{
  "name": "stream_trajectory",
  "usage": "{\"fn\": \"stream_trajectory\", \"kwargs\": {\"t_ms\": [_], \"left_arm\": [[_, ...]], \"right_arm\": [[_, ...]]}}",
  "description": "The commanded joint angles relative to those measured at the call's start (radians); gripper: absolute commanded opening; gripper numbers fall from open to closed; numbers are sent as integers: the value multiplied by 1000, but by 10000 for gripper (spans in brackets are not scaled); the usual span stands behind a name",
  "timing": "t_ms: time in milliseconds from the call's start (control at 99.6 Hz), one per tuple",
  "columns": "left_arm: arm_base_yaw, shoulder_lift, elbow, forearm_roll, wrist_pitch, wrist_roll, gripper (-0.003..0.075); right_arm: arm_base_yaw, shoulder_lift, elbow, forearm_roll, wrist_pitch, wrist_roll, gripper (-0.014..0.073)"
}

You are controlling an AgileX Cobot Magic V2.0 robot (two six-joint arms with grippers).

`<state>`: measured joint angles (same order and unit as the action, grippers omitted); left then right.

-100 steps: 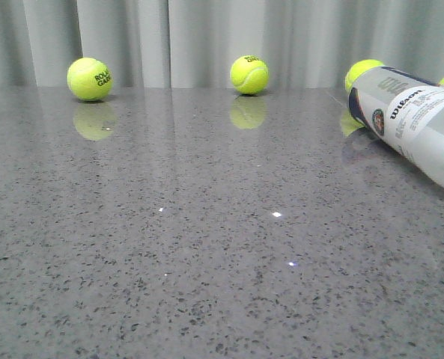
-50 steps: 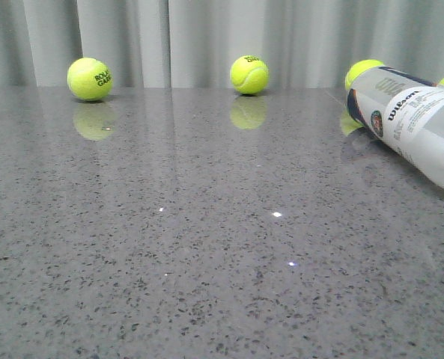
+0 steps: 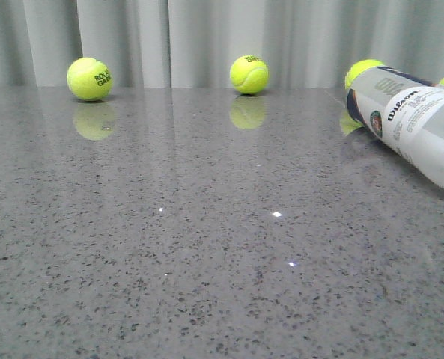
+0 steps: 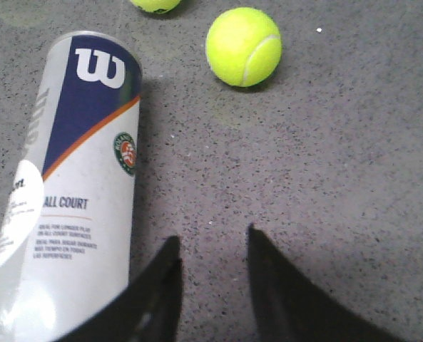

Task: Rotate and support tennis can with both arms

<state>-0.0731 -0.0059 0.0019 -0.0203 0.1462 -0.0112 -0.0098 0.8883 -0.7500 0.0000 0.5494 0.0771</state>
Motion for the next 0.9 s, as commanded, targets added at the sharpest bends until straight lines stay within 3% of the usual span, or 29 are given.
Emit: {"fn": "stream_trajectory", "kwargs": {"t_ms": [0,70,201,422,632,893], "left_arm": [[-3,-31,43,-6,-77,-1,-18],[-3,-31,43,-6,-77,-1,-18],[-3,-31,43,-6,-77,-1,-18],[-3,-31,43,-6,-77,-1,-18],[-3,-31,43,-6,-77,-1,-18],[-3,-31,43,-6,-77,-1,-18]], "right_arm": [[2,49,-95,16,-11,-7,539],[13,94,-143,16,17,-7,669],[68,175,-230,53,84,-8,621],[158,327,-367,142,159,-8,621],[161,479,-456,196,254,-7,621],[161,602,-490,196,252,-7,621]]}}
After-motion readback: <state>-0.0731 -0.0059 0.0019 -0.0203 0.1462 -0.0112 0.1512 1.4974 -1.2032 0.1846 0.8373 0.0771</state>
